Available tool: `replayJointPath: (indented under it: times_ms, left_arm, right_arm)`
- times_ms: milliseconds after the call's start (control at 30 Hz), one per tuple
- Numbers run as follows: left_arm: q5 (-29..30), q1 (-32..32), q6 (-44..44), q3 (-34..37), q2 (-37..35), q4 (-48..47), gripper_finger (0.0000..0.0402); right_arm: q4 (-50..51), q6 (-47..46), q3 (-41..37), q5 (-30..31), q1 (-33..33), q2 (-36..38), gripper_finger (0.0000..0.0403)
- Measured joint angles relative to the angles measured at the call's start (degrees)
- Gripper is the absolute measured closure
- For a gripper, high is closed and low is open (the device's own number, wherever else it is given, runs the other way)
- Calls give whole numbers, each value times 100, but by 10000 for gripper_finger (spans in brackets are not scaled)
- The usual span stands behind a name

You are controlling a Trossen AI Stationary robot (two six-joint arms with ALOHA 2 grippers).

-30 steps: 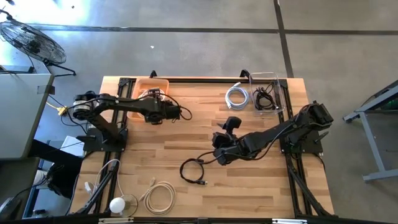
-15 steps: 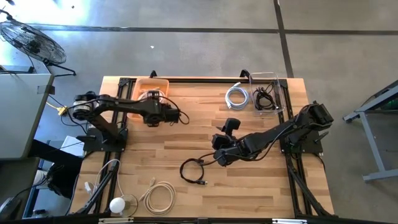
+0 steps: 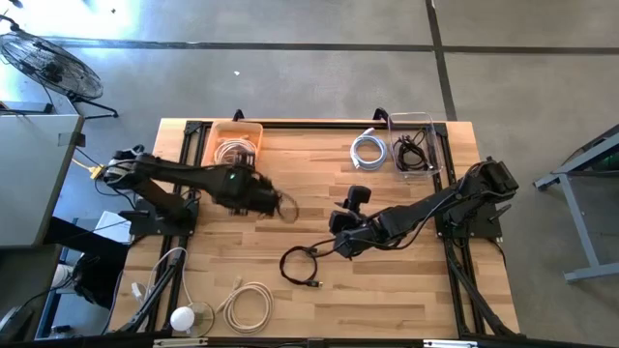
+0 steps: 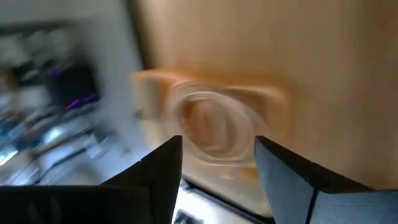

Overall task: Sort HDMI cables
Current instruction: Put the brown HDMI cable into the orange bin

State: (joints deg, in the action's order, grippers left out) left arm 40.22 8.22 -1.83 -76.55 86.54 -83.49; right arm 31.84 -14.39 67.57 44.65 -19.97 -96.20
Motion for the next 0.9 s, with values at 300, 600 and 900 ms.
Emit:
replayJointPath:
  times_ms: [300, 600, 900]
  left_arm:
    - [-3102, 1827, -373, -529, -59, 421, 208]
    - [-2963, 3371, -1391, -63, -20, 2469, 208]
    - [-2057, 3797, -3460, 873, -13, 3977, 208]
  right_arm:
    - [28, -114, 0, -527, -43, 0, 219]
    - [4, -224, 0, -543, -292, 0, 218]
    - [4, -358, 0, -510, -511, 0, 219]
